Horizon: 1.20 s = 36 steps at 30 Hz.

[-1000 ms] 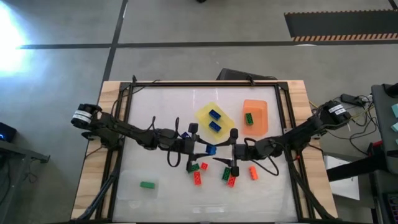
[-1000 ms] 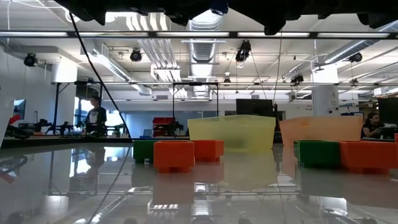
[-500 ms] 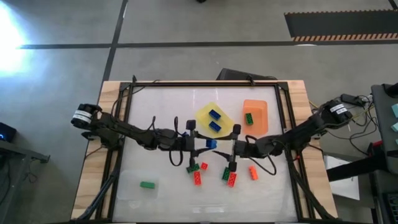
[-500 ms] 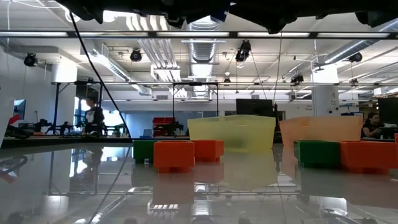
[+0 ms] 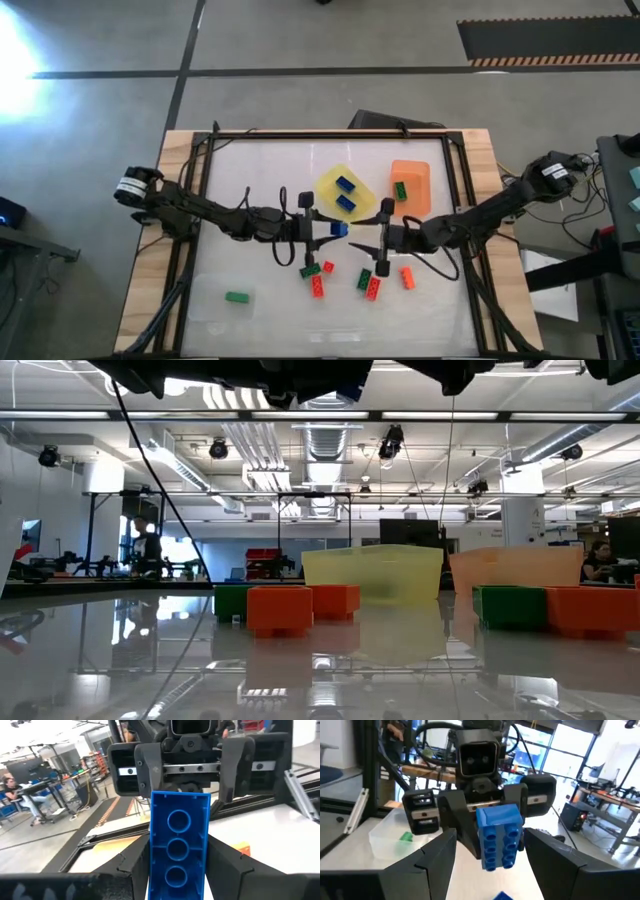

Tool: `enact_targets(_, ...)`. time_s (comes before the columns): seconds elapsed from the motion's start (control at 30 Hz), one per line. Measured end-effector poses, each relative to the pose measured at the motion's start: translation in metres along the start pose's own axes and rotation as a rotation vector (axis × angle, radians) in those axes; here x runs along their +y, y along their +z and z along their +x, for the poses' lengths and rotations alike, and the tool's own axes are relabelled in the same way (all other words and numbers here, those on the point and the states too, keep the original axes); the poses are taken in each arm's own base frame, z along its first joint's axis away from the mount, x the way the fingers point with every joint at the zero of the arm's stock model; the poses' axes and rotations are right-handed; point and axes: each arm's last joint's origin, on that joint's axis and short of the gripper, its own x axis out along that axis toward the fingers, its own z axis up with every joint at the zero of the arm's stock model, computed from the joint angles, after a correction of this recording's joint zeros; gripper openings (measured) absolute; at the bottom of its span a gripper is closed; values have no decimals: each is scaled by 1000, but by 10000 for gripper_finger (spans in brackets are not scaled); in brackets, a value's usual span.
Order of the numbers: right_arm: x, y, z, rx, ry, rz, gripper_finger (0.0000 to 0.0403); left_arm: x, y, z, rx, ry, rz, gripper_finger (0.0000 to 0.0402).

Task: Sort & place blocks by color
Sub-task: Put the blue game piece into the yellow bin

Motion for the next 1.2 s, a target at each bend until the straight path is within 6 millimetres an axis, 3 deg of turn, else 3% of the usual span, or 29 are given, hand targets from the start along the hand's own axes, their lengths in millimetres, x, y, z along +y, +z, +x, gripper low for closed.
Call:
enact_targets(0.27, 3, -5, 10, -65, -8, -30, 224, 0, 7, 0, -87, -60, -42, 141)
enact_targets(0.73, 14, 3, 32, -125, -6, -102, 220, -3, 9, -1, -116, -117, -68, 141)
enact_targets(0.9, 13, 5, 32, -132, -8, -100, 189, -3, 9, -1, -108, -122, -66, 141)
enact_targets(1.07, 13, 5, 32, -132, -9, -92, 127, -3, 9, -1, -104, -125, -58, 141)
enact_targets(1.2, 13, 5, 32, -131, -8, -88, 128, -3, 9, -1, -103, -124, -61, 141)
